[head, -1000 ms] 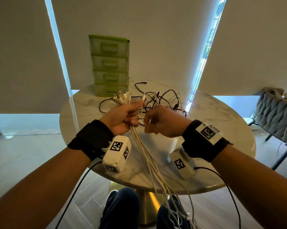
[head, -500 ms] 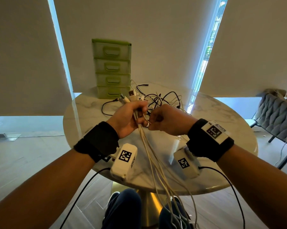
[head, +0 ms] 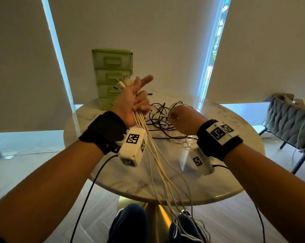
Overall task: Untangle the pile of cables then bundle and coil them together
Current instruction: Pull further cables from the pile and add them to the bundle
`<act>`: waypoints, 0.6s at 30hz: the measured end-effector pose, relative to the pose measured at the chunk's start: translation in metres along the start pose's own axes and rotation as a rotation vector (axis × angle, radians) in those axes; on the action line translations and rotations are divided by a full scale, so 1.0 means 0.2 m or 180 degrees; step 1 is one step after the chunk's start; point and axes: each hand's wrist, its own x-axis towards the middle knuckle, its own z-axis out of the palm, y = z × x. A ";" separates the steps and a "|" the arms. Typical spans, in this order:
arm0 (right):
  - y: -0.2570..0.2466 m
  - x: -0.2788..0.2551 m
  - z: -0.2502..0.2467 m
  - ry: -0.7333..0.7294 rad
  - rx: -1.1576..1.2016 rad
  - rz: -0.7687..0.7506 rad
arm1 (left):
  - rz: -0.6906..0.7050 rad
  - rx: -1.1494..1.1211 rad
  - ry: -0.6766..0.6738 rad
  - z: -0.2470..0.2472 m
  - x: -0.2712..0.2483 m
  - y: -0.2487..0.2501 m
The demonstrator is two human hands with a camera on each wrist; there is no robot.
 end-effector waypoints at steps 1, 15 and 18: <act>0.02 0.01 0.00 0.0214 -0.0060 0.0042 | -0.0023 0.0026 -0.0104 0.00 0.00 0.00; -0.13 0.01 -0.20 0.1301 0.2591 -0.0633 | -0.0348 0.1701 0.0770 0.00 0.10 -0.17; -0.17 -0.01 -0.24 0.1405 0.2870 -0.1053 | -0.0479 0.1622 0.0579 0.04 0.10 -0.16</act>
